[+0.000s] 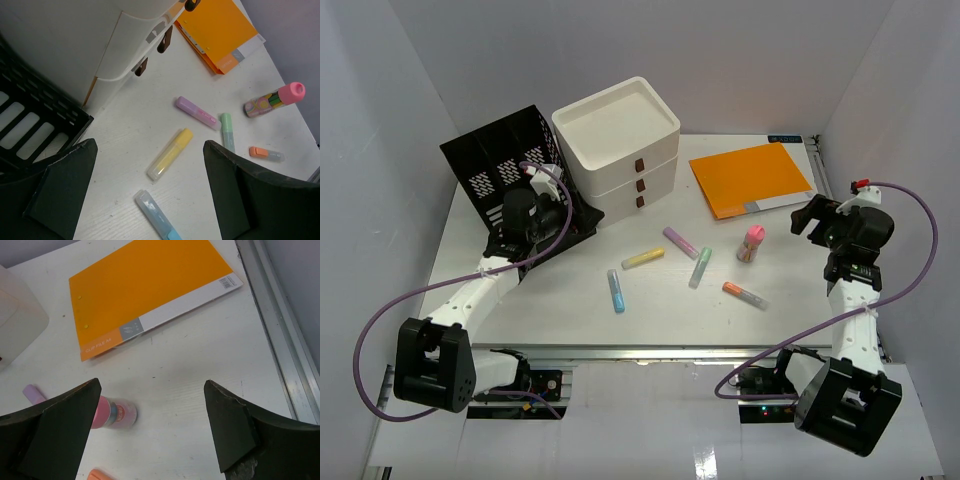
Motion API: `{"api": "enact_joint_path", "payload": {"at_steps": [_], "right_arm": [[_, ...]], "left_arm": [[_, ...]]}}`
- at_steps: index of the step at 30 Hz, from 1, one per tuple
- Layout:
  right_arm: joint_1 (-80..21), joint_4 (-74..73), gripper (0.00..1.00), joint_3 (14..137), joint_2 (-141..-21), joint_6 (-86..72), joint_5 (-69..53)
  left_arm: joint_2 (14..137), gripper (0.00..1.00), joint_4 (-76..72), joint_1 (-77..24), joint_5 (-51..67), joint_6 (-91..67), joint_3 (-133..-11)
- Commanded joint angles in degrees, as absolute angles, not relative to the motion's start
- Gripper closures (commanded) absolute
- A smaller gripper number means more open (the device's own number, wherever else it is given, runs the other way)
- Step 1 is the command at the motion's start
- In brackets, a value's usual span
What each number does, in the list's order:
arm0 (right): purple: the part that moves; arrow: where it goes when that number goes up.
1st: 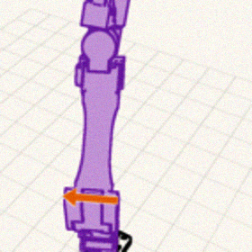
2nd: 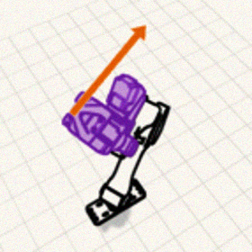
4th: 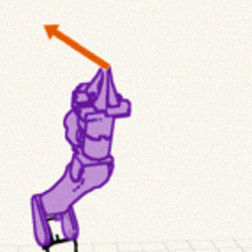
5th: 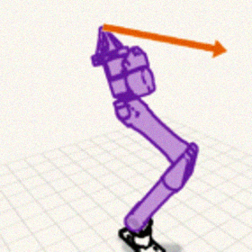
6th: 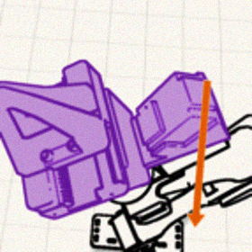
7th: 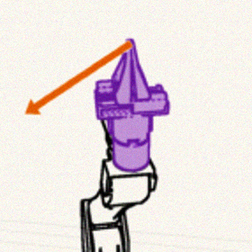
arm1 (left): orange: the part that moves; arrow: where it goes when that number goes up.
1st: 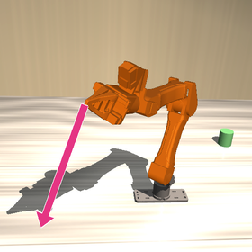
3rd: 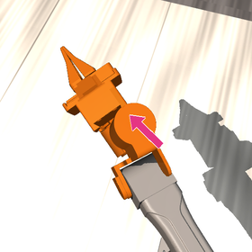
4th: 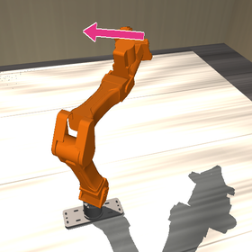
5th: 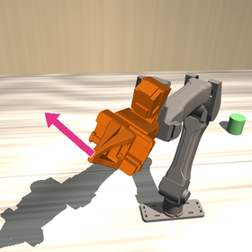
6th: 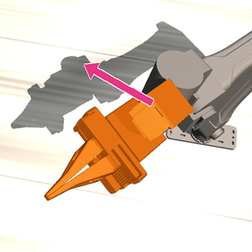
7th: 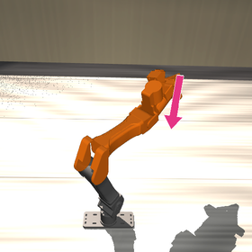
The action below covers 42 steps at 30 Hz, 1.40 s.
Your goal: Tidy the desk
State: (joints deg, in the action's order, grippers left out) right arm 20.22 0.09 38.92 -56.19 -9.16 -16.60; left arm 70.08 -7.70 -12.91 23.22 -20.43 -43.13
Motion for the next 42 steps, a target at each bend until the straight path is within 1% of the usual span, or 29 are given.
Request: {"api": "enact_joint_path", "payload": {"at_steps": [1,3,8,12,15,17,20,24,33,38,42], "right_arm": [[20.6,3.3,0.10,40.5,-54.5,-9.0,-21.7],[20.6,4.2,0.10,39.2,-54.2,-7.7,-26.9],[20.6,10.0,0.10,33.5,-53.9,-0.1,-51.3],[20.6,6.9,0.10,34.1,-53.4,7.8,-60.8],[20.6,5.3,0.10,35.1,-52.9,10.2,-63.4],[20.6,4.7,0.10,35.2,-52.4,10.6,-62.7],[20.7,5.0,0.10,35.2,-51.9,10.0,-62.7],[20.7,4.8,0.10,35.2,-51.7,10.2,-63.9],[20.7,4.3,0.10,35.1,-52.5,11.6,-63.4],[20.7,2.8,0.10,35.8,-53.3,11.9,-62.3],[20.7,2.5,0.10,36.0,-53.4,11.7,-62.5]], "left_arm": [[69.3,0.02,-7.6,-14.4,23.4,-19.5,-45.3],[69.6,0.02,-7.7,-16.1,23.3,-18.8,-45.4],[69.1,0.02,-7.2,-20.4,19.7,-18.1,-46.1],[68.4,0.02,-5.5,-22.5,16.3,-19.8,-47.8],[68.5,0.02,-4.6,-25.1,12.9,-22.2,-48.6],[69.9,0.02,-2.5,-26.6,8.7,-23.4,-50.0],[72.4,0.02,1.3,-29.5,3.3,-25.3,-53.9],[77.2,0.02,4.9,-33.5,-7.1,-27.5,-59.6],[92.7,0.02,16.3,-42.1,-26.2,-28.7,-79.1],[98.5,0.02,18.9,-43.7,-32.1,-27.8,-88.7],[106.0,0.03,22.6,-44.1,-37.5,-26.5,-97.2]]}}
